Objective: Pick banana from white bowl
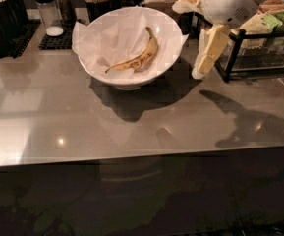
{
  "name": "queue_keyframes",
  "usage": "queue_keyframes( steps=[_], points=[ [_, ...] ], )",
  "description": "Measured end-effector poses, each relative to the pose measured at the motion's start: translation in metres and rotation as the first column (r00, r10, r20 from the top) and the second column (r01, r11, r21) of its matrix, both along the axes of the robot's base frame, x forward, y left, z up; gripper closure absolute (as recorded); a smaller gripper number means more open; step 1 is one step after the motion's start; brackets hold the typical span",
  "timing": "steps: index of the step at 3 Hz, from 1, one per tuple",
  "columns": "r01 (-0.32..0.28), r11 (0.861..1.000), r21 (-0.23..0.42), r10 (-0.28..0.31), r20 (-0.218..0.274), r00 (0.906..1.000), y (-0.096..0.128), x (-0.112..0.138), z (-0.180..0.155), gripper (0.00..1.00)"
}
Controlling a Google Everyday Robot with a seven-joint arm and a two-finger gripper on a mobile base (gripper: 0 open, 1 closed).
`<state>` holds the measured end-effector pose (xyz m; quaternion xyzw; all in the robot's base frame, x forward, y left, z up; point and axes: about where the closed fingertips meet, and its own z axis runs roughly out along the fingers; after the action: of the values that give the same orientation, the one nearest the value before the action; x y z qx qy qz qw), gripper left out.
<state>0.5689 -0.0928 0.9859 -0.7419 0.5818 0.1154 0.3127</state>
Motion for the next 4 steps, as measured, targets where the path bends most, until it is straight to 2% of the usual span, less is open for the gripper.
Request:
queue_keyframes(
  steps=[1, 3, 4],
  points=[
    [-0.038, 0.999, 0.03, 0.038, -0.006, 0.9992, 0.009, 0.022, -0.009, 0.0],
    [-0.148, 0.988, 0.054, 0.148, 0.004, 0.989, 0.048, 0.077, -0.011, 0.0],
    [-0.138, 0.988, 0.067, 0.136, 0.032, 0.9902, 0.051, 0.085, -0.004, 0.0]
  ],
)
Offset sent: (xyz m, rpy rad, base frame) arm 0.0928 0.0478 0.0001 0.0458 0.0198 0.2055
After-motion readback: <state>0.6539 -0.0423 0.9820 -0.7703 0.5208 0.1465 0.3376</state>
